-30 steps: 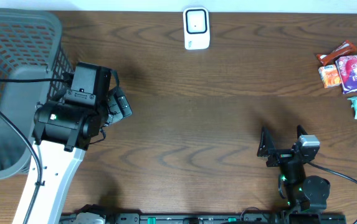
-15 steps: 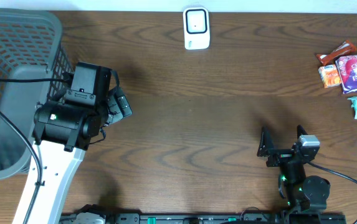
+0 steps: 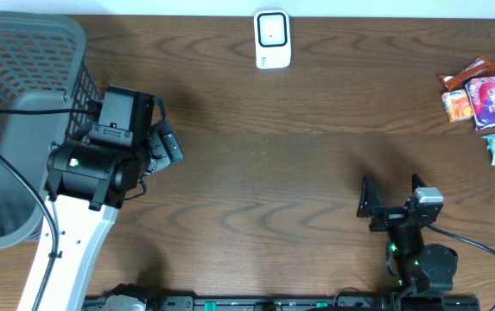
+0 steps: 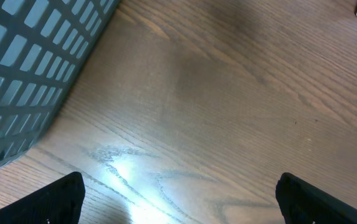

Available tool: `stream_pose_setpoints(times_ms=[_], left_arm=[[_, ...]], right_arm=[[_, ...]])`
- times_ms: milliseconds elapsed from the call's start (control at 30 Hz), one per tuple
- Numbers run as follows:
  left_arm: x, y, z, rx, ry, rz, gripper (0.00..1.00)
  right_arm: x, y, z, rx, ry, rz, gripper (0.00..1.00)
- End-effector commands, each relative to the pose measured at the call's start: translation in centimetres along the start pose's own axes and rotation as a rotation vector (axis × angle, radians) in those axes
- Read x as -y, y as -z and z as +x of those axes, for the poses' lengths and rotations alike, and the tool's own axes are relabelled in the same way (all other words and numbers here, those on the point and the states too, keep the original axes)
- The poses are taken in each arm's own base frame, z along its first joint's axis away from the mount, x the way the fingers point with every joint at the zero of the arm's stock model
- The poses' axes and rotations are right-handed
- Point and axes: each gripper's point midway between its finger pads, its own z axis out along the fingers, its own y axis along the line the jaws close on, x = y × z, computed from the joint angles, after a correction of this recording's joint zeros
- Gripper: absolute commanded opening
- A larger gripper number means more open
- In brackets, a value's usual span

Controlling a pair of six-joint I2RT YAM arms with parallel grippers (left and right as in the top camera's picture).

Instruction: Scan the item barcode

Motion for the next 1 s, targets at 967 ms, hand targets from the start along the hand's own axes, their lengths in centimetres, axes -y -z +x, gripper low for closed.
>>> stream_pose_setpoints(times_ms=[967], left_arm=[[-0.73, 0.11, 0.47, -0.022, -0.008, -0.032, 0.98]], right_arm=[[0.33, 0.03, -0.01, 0.003, 0.018, 0.017, 0.99]])
